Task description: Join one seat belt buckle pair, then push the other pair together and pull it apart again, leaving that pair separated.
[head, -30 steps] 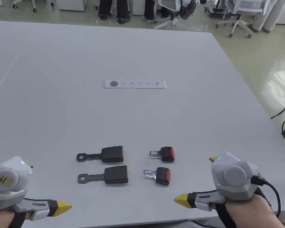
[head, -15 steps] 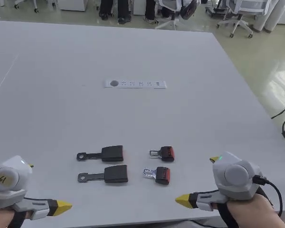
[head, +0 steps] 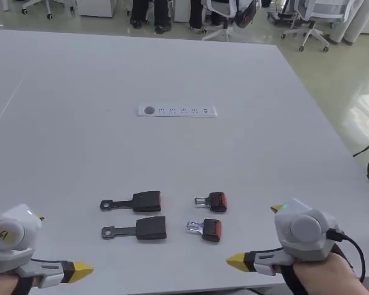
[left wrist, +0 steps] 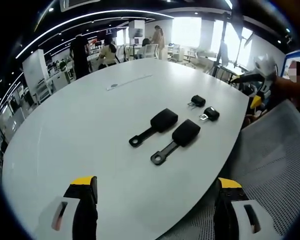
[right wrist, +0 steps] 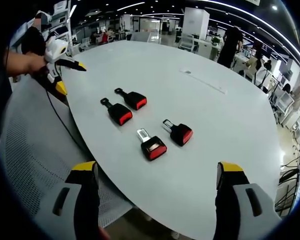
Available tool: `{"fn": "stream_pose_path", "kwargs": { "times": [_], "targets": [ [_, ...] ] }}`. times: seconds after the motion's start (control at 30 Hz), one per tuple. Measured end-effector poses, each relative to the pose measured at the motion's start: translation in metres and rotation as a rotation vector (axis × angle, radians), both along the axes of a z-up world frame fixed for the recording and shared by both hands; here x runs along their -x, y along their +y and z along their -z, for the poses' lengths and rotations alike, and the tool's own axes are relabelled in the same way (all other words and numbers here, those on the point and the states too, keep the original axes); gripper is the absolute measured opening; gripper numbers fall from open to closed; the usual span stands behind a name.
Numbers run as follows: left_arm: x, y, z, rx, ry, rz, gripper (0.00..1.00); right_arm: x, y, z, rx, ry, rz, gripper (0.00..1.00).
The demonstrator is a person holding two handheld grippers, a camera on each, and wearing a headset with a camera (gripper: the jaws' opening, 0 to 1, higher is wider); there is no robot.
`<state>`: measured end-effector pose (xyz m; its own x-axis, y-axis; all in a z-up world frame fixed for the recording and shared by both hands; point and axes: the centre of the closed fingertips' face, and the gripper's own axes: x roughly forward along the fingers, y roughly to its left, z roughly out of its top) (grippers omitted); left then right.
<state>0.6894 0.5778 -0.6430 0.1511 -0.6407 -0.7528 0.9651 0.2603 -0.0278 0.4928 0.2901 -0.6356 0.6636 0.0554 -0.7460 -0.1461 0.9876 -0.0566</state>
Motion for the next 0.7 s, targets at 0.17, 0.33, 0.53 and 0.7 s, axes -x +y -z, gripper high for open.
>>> {"fn": "stream_pose_path", "kwargs": {
  "times": [0.17, 0.33, 0.53, 0.7],
  "targets": [
    [-0.0006, -0.0012, -0.0003, 0.004, -0.002, 0.001, 1.00, 0.0009, 0.0004, 0.0010, -0.002, 0.003, 0.002, 0.98],
    [-0.0003, -0.0015, -0.0003, 0.005, -0.003, 0.003, 1.00, 0.0022, 0.0001, 0.0017, -0.002, 0.006, 0.003, 0.98],
    [0.0002, 0.0000, 0.0004, 0.004, -0.003, 0.001, 1.00, 0.0017, 0.0013, 0.0019, 0.001, 0.007, 0.001, 0.98],
    [0.0014, 0.0012, 0.0011, 0.002, -0.001, 0.001, 1.00, 0.0013, 0.0032, 0.0025, -0.001, 0.009, -0.001, 0.97]
  ]
}}
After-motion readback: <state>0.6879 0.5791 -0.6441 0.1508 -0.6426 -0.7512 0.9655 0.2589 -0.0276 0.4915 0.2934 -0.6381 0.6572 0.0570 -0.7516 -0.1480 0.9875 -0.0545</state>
